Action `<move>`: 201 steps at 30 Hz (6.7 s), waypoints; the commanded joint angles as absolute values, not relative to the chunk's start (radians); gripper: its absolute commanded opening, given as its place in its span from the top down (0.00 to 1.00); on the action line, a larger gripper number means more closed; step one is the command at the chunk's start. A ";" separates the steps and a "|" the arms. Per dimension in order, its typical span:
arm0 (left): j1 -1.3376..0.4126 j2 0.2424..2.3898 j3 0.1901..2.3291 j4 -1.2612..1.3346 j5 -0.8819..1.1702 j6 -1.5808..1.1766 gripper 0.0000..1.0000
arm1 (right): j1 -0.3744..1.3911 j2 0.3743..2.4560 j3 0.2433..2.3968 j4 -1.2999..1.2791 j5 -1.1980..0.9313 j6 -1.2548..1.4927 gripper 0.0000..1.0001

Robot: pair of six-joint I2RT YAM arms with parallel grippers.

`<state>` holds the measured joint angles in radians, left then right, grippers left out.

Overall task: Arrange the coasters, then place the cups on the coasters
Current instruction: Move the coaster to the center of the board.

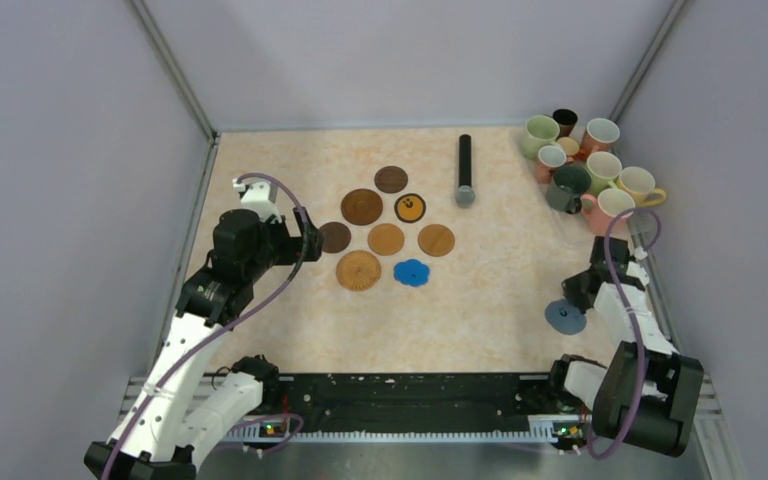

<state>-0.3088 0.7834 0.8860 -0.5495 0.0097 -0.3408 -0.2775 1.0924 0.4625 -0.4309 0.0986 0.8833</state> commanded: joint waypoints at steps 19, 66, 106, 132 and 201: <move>-0.312 0.768 0.882 -0.518 0.010 -0.333 0.01 | -0.311 1.135 0.558 -0.797 0.489 1.043 1.00; -0.311 0.776 0.884 -0.511 0.016 -0.334 0.01 | -0.321 1.106 0.510 -0.750 0.491 1.059 1.00; -0.311 0.764 0.881 -0.511 0.010 -0.334 0.01 | -0.029 1.082 0.405 -0.558 -0.040 1.146 1.00; -0.311 0.760 0.879 -0.512 0.011 -0.333 0.01 | -0.029 0.987 0.572 -0.835 0.062 0.855 0.41; -0.311 0.768 0.880 -0.508 0.018 -0.333 0.01 | 0.379 1.305 0.474 -0.288 -0.149 0.825 0.56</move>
